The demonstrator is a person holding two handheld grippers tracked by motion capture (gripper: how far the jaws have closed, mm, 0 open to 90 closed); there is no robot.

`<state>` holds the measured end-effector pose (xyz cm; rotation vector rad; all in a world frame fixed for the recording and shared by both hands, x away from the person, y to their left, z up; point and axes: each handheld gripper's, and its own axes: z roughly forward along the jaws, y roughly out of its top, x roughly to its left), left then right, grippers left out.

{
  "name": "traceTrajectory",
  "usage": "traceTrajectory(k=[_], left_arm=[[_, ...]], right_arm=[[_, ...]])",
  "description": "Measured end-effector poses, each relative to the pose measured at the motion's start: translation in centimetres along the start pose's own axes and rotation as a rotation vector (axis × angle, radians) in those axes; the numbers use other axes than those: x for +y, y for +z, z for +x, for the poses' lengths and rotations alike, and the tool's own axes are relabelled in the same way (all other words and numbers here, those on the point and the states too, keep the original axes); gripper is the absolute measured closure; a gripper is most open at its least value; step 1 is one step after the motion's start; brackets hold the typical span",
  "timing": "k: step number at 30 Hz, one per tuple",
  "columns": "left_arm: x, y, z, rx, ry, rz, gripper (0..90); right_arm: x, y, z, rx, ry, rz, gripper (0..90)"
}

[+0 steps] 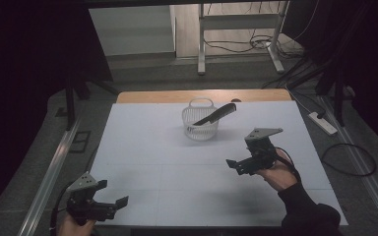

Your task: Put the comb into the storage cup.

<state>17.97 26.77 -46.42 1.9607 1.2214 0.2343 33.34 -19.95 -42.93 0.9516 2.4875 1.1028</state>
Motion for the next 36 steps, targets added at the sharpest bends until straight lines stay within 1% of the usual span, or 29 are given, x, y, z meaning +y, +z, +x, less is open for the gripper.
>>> traceTrajectory(k=[7,9,15,20,24,36], left_arm=[[0.0,0.0,0.0,0.000,-0.002,-0.002,0.0],[0.0,0.0,0.0,0.000,-0.004,-0.005,0.0],[0.0,-0.1,0.1,-0.002,-0.007,-0.011,0.0],[0.0,-0.2,0.1,0.002,-0.005,-0.018,0.0],[-0.1,-0.3,0.2,0.006,-0.011,-0.029,0.0],[-0.1,-0.3,0.2,0.006,-0.014,-0.030,0.0]], right_arm=[[-0.9,-0.8,0.3,0.008,0.001,0.004,0.0],[-1.1,-1.1,0.3,0.003,0.001,0.006,0.0],[-1.9,-1.7,0.3,-0.001,0.018,0.016,0.0],[-2.6,-2.2,0.3,-0.020,0.013,0.022,0.0],[-3.3,-2.6,0.3,-0.026,0.018,0.029,0.0],[-5.1,-3.9,0.1,-0.046,0.040,0.042,0.0]])
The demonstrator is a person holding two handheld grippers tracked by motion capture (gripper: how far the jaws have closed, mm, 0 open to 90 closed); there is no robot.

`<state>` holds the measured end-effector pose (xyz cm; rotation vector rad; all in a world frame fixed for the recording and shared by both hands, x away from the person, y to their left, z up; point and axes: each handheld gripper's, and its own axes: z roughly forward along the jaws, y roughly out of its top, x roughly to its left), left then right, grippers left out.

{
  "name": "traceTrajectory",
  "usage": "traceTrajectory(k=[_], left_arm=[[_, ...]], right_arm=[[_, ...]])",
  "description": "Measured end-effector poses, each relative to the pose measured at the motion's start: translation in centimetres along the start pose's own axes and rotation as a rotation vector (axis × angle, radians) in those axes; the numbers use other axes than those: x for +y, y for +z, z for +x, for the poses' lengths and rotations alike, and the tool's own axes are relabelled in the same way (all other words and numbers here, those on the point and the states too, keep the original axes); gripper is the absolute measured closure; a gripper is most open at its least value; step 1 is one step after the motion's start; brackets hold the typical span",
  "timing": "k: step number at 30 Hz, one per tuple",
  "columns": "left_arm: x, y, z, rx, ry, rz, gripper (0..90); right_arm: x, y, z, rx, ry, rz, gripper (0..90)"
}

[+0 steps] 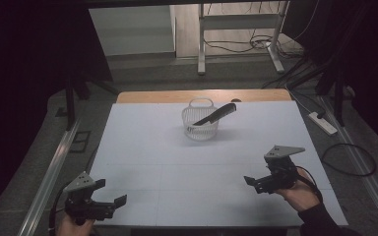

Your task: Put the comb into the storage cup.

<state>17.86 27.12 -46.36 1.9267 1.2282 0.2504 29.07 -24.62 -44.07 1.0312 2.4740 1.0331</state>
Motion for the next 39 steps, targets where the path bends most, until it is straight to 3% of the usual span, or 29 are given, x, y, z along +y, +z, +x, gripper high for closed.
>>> traceTrajectory(k=[16,39], left_arm=[[0.0,0.0,0.0,-0.001,-0.002,-0.001,0.0],[0.0,0.0,0.0,0.000,0.002,-0.001,0.0]], right_arm=[[-2.0,-2.0,-0.9,-0.031,0.052,-0.014,0.0],[-4.8,-4.9,-1.6,-0.113,0.110,-0.019,0.0]])
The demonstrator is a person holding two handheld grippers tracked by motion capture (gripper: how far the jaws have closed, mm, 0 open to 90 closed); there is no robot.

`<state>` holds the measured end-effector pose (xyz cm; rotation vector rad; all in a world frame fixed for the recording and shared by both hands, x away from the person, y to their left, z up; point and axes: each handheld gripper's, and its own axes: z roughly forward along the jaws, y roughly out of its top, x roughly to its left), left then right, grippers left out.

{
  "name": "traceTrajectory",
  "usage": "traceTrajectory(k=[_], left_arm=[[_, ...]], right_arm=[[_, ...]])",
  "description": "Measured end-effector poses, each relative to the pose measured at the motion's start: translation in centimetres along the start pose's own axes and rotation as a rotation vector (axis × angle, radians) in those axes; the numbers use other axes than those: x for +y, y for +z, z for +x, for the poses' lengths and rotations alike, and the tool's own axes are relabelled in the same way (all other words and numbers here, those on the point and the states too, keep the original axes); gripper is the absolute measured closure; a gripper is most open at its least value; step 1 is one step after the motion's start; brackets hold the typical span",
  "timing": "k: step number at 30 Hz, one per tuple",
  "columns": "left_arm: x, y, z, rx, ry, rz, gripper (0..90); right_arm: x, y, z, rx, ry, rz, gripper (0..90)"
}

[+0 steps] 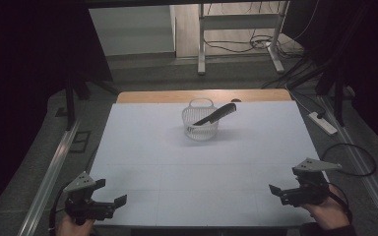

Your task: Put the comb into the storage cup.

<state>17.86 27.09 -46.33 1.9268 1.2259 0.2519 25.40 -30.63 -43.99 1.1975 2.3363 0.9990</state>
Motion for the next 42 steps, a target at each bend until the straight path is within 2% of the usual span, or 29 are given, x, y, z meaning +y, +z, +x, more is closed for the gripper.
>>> traceTrajectory(k=[19,27,33,42], left_arm=[[0.0,0.0,0.0,0.005,0.004,-0.002,0.0],[0.0,-0.1,0.0,0.013,0.003,-0.002,0.0],[-0.1,-0.2,0.1,0.022,0.000,-0.004,0.0],[-0.3,-0.6,0.3,0.042,-0.009,-0.011,0.0]], right_arm=[[-1.6,-1.7,-0.5,-0.065,0.036,0.023,0.0],[-1.9,-2.0,-0.5,-0.088,0.033,0.045,0.0],[-2.0,-2.1,-0.4,-0.099,0.029,0.064,0.0],[-2.2,-1.9,-0.2,-0.116,0.026,0.127,0.0]])
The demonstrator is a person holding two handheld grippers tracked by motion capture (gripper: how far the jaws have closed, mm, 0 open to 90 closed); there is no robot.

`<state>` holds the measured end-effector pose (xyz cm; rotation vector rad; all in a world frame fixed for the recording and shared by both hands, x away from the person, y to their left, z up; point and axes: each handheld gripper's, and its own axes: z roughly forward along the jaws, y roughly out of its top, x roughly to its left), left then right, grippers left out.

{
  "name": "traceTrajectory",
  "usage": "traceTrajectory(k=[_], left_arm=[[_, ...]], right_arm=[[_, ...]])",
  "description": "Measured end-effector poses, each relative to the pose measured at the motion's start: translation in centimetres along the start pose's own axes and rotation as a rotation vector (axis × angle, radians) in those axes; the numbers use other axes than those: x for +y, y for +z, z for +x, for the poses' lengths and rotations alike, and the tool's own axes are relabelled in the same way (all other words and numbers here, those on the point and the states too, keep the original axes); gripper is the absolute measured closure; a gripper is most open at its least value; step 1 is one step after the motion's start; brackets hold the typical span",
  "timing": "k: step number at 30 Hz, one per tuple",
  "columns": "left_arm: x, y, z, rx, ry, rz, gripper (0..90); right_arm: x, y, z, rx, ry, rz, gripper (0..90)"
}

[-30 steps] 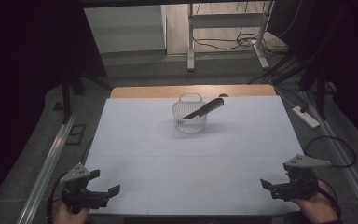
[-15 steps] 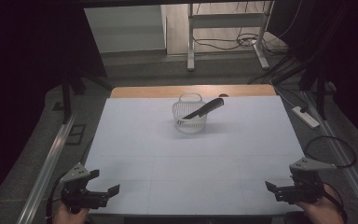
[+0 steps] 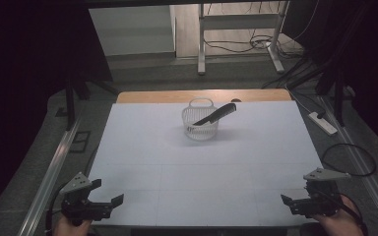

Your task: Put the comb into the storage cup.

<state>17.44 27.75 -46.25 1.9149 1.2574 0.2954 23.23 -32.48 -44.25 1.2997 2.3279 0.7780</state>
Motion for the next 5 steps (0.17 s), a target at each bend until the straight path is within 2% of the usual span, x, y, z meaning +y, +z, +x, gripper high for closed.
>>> traceTrajectory(k=[5], left_arm=[[0.05,0.01,0.01,0.001,-0.002,0.000,0.0]], right_arm=[[0.02,0.15,0.06,-0.007,-0.002,0.015,0.0]])
